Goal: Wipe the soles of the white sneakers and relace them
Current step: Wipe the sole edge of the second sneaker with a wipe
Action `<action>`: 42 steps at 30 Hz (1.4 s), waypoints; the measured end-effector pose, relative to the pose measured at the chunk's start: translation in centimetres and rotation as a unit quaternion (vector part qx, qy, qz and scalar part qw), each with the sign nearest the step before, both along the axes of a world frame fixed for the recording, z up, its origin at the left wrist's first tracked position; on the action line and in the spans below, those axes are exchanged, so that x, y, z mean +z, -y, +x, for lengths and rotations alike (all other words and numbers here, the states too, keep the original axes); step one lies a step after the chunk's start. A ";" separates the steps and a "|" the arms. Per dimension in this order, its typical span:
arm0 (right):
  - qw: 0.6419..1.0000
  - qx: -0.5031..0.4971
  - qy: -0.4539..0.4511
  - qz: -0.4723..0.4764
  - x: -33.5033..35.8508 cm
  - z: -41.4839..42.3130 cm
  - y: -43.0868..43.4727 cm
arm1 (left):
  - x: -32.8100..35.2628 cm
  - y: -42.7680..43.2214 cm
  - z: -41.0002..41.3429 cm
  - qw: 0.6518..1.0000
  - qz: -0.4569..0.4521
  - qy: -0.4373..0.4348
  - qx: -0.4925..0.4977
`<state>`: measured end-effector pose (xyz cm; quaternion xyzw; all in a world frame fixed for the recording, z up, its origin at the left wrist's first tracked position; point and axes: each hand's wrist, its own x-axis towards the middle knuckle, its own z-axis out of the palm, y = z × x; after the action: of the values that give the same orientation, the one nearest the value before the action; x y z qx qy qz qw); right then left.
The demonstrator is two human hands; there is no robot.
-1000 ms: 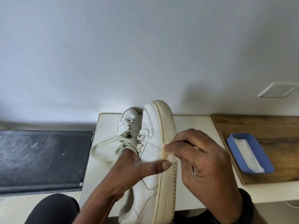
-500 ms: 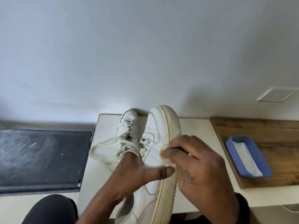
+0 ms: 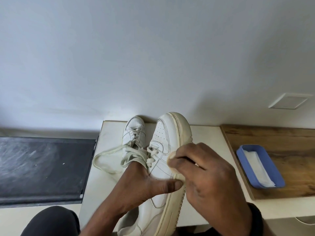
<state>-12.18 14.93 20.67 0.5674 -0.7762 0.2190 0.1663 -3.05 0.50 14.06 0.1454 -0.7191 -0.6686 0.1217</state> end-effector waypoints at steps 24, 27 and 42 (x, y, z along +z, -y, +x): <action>0.990 -0.071 0.042 -0.114 2.9 -3.6 0.4 | 0.4 -0.3 0.2 0.999 -0.045 -0.006 -0.007; 0.986 -0.077 0.048 -0.138 3.2 -4.3 -0.1 | 0.3 -0.3 0.3 0.999 -0.049 -0.006 -0.012; 0.991 -0.019 0.073 -0.111 3.7 -3.2 0.5 | -0.8 -3.0 -0.5 0.997 0.064 0.003 0.045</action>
<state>-15.37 14.46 24.34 0.5134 -0.7676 0.3413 0.1754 -3.51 3.47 13.29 0.1873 -0.6680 -0.7064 0.1400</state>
